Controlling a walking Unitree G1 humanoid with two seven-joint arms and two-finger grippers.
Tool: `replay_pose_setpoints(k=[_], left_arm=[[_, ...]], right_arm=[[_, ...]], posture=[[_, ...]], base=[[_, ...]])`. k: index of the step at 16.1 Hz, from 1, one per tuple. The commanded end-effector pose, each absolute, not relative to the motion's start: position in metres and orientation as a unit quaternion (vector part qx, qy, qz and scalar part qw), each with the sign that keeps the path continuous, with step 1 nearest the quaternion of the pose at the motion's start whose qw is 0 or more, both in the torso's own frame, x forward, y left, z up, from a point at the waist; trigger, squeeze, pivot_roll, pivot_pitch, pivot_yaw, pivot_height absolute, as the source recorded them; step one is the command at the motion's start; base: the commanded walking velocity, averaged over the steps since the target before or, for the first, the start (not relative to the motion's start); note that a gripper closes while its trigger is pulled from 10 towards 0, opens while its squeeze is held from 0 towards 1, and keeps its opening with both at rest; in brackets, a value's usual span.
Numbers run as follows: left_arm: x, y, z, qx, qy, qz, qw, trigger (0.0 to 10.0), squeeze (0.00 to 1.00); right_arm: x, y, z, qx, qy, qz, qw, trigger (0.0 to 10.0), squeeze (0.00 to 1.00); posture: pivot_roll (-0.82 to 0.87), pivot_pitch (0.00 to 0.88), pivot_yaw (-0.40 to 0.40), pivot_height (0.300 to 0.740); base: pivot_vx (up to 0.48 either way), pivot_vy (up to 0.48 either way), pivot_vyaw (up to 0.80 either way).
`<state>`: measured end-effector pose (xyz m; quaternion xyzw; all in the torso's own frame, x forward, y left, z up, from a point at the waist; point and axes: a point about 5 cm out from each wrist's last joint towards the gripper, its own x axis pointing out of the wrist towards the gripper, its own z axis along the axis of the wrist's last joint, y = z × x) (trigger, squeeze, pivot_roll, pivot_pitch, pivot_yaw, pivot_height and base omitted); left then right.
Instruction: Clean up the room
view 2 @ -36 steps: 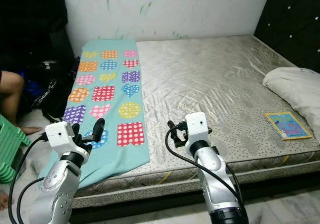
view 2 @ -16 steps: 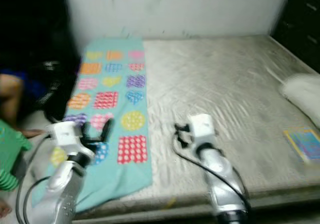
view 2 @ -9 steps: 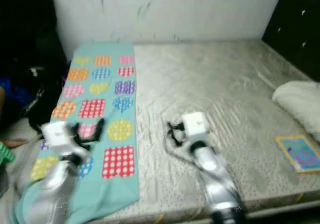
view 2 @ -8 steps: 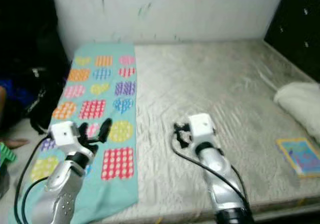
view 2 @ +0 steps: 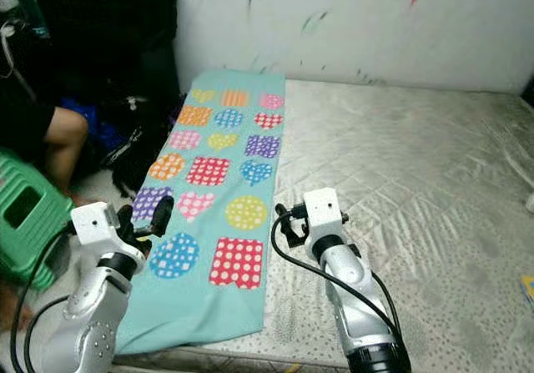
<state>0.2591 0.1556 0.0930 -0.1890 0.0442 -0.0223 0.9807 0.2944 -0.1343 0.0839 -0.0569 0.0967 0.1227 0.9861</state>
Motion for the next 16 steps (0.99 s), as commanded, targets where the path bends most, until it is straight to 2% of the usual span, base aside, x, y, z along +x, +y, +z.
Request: replay_pose_setpoints(k=[1,4,12,16], left_arm=[[0.2594,0.1524,0.094,-0.19,0.046,-0.025,0.98,10.0,0.0],[0.2593,0.1517,0.0944,-0.192,0.044,-0.028,0.98,10.0,0.0],[0.2594,0.1507,0.0942,-0.191,0.045,-0.029,0.98,10.0,0.0],[0.259,0.1499,0.0959,-0.189,0.037,-0.03,0.981,10.0,0.0]], right_arm=[[0.2951,-0.1371,0.0852,-0.061,0.096,0.121,0.986,10.0,0.0],[0.2951,-0.1373,0.0853,-0.061,0.097,0.12,0.986,10.0,0.0],[0.2953,-0.1376,0.0858,-0.065,0.095,0.121,0.986,10.0,0.0],[0.2954,-0.1378,0.0863,-0.066,0.094,0.121,0.986,10.0,0.0]], posture=[[-0.11,0.0,-0.014,0.74],[-0.11,0.0,-0.014,0.74],[-0.11,0.0,-0.016,0.74],[-0.11,0.0,-0.017,0.74]], base=[[0.0,0.0,0.0],[0.0,0.097,0.0],[0.0,0.467,0.0],[0.0,0.0,0.0]])
